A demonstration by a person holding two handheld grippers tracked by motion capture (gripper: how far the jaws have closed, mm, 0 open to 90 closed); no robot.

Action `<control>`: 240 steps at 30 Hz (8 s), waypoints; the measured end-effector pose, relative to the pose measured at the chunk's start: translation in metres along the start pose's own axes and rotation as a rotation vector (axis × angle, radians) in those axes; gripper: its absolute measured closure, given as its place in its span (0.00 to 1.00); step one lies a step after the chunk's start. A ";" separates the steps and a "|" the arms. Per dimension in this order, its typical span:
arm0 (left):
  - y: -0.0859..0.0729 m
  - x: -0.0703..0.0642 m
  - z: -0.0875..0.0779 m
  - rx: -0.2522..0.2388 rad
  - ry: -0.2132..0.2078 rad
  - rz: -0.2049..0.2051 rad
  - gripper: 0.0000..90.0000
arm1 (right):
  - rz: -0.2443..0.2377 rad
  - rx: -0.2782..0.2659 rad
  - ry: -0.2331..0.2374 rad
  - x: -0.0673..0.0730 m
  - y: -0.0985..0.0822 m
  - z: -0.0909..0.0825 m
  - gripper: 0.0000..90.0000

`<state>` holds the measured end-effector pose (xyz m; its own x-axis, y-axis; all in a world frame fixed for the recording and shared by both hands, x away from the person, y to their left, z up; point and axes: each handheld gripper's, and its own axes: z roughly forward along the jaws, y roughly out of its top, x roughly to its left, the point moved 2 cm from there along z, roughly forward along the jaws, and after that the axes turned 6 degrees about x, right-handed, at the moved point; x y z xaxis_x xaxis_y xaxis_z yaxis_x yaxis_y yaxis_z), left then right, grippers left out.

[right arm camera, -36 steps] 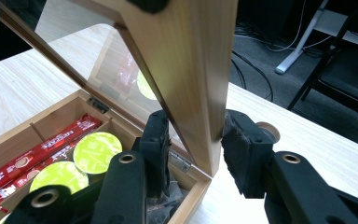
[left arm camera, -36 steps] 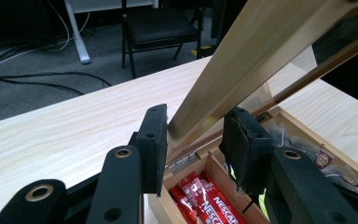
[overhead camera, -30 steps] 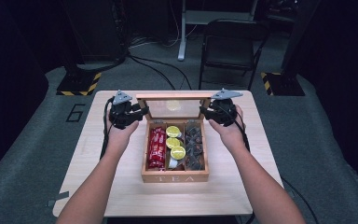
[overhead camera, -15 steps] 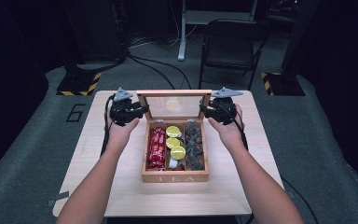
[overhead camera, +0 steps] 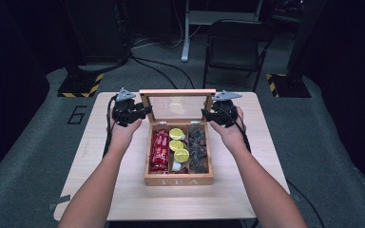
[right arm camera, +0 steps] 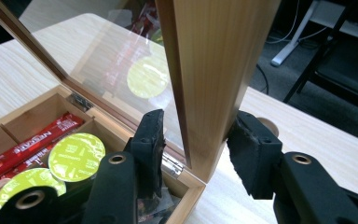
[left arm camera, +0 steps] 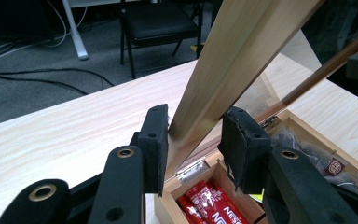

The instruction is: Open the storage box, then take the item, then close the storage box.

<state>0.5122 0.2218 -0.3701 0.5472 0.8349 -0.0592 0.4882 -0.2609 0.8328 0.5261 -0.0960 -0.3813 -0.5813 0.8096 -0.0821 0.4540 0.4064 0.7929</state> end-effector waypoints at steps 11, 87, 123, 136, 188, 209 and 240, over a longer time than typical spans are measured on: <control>0.001 0.004 0.005 -0.003 -0.002 -0.014 0.69 | 0.038 0.032 0.024 -0.003 -0.010 0.017 0.57; 0.001 0.009 0.013 -0.020 -0.015 -0.080 0.64 | 0.066 0.090 0.003 -0.012 -0.022 0.045 0.72; -0.030 -0.004 0.015 0.021 -0.069 -0.045 0.62 | 0.133 0.091 0.004 -0.021 -0.017 0.059 0.72; -0.038 0.000 0.016 0.027 -0.078 -0.064 0.62 | 0.153 0.098 -0.013 -0.022 -0.015 0.065 0.70; -0.076 -0.008 -0.021 0.062 -0.080 -0.028 0.47 | 0.076 0.083 0.146 0.030 -0.034 0.016 0.44; -0.080 -0.014 -0.040 0.056 -0.134 -0.051 0.46 | 0.009 0.066 0.175 0.054 -0.041 0.005 0.44; -0.084 -0.002 -0.049 0.056 -0.104 -0.099 0.42 | -0.170 0.141 0.319 0.105 -0.068 0.017 0.35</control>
<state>0.4367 0.2653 -0.4133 0.5608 0.8038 -0.1986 0.5787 -0.2090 0.7883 0.4460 -0.0314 -0.4539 -0.8269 0.5623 0.0039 0.4085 0.5959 0.6914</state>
